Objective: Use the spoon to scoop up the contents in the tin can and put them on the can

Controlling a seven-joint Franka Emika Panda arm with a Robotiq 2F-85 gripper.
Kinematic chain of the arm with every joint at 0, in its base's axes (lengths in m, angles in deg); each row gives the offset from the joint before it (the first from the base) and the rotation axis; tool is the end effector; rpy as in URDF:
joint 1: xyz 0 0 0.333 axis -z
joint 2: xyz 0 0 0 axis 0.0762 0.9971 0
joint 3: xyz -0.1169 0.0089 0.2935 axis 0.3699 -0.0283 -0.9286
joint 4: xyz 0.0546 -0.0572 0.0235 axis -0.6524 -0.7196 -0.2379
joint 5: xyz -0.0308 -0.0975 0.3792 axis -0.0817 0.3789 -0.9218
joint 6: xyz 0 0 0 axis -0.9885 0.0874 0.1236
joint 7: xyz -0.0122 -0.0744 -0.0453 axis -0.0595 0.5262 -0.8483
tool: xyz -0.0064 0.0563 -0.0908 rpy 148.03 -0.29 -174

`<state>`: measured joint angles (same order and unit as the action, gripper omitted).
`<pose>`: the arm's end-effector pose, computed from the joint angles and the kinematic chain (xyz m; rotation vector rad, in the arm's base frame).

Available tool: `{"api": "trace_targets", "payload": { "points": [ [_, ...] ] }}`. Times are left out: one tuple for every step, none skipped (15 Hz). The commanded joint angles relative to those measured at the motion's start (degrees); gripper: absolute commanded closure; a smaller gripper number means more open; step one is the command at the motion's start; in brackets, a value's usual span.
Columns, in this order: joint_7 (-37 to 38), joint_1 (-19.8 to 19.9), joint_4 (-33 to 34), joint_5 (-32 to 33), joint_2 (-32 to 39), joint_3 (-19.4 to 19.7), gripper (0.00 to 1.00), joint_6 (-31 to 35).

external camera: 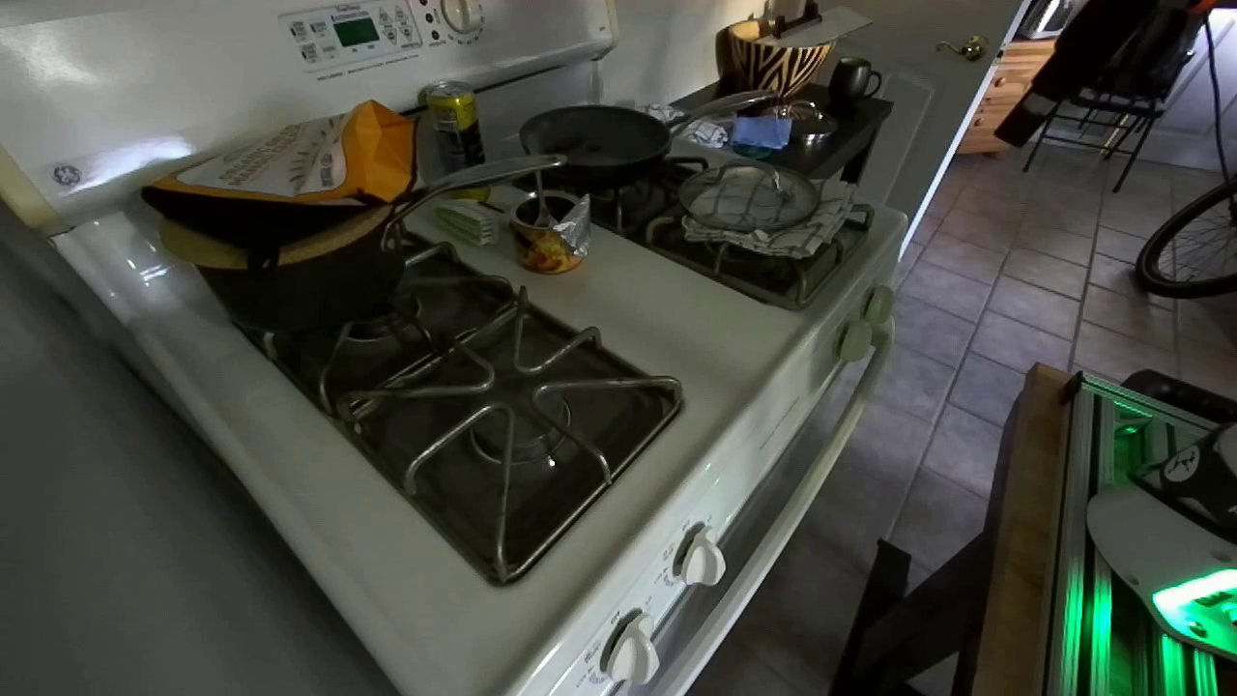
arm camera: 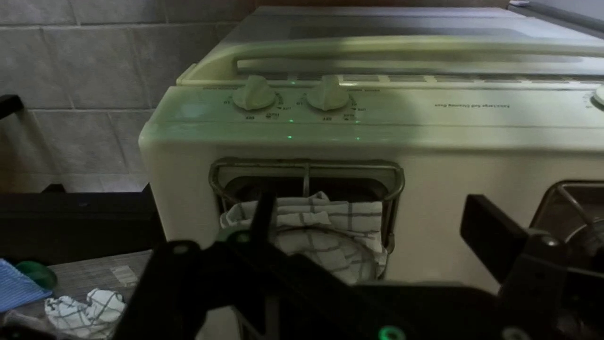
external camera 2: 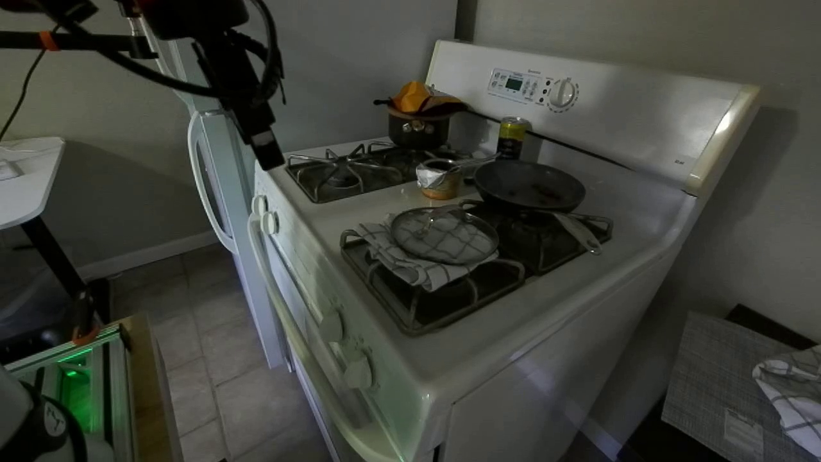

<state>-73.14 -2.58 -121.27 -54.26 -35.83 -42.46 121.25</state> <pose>0.2789 0.0020 0.5077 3.0534 -0.0932 0.3414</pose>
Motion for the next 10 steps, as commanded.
{"api": "trace_targets", "payload": {
  "points": [
    [-3.0,-0.1,7.3,0.7,5.8,2.4,0.00,2.8],
    [-4.4,-0.3,9.9,0.7,7.4,3.4,0.00,3.2],
    [-6.1,-0.6,13.4,0.4,10.6,4.6,0.00,3.9],
    [-8.6,-1.1,17.5,-0.1,13.2,6.4,0.00,3.5],
    [-10.3,-1.8,20.2,-1.0,15.5,7.6,0.00,3.5],
    [-13.8,-3.4,24.7,-2.7,18.8,9.9,0.00,2.3],
    [-17.0,-4.4,28.2,-3.7,20.4,11.6,0.00,0.4],
    [-20.7,-6.1,31.7,-5.2,23.7,13.1,0.00,0.2],
    [-24.1,-7.2,35.3,-6.4,26.3,14.3,0.00,-0.6],
    [-27.5,-8.3,38.8,-7.9,28.7,15.5,0.00,-1.6]
  ]
}}
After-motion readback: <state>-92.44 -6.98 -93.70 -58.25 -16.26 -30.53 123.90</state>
